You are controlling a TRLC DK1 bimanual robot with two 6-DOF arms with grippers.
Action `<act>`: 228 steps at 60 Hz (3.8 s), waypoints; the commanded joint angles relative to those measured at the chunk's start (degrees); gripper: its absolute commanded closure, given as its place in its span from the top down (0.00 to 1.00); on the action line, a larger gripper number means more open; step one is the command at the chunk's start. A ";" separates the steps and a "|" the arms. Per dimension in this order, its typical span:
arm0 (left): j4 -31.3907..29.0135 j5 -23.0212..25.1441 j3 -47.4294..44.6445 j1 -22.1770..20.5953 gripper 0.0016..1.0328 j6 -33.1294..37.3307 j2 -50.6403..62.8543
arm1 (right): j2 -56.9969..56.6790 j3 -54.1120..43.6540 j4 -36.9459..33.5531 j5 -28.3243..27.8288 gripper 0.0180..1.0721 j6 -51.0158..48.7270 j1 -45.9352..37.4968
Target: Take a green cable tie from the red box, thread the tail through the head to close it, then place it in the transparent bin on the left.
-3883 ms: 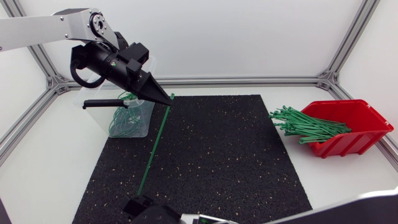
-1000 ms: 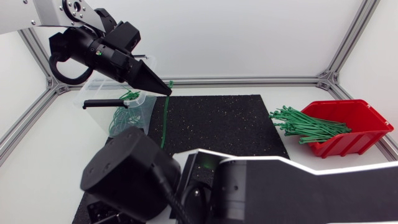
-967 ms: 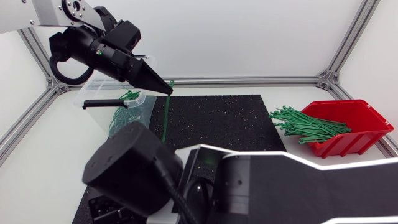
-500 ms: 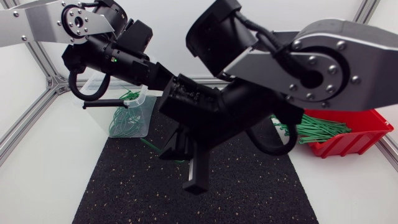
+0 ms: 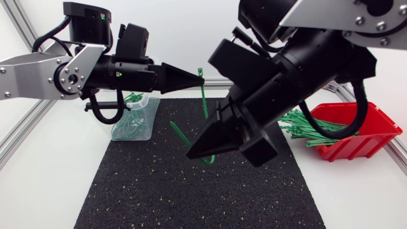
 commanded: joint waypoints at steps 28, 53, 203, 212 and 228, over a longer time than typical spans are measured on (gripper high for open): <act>10.43 5.33 -10.98 2.64 0.03 -11.59 -4.85 | -0.38 1.64 -2.54 -6.26 0.05 20.11 -4.27; 15.18 9.37 -13.27 5.98 0.03 -13.88 -4.68 | -1.43 -2.05 11.00 -16.19 0.05 42.78 -6.12; 33.63 8.14 -22.41 6.77 0.03 -16.51 -9.07 | 10.26 7.70 9.24 -22.78 0.05 80.31 -9.90; 34.34 8.14 -23.11 7.48 0.03 -16.25 -8.81 | 11.66 6.65 12.05 -22.69 0.05 79.96 -10.42; 34.43 8.14 -23.99 7.74 0.03 -15.11 -9.25 | 10.08 -1.00 28.13 -14.43 0.05 79.17 -11.48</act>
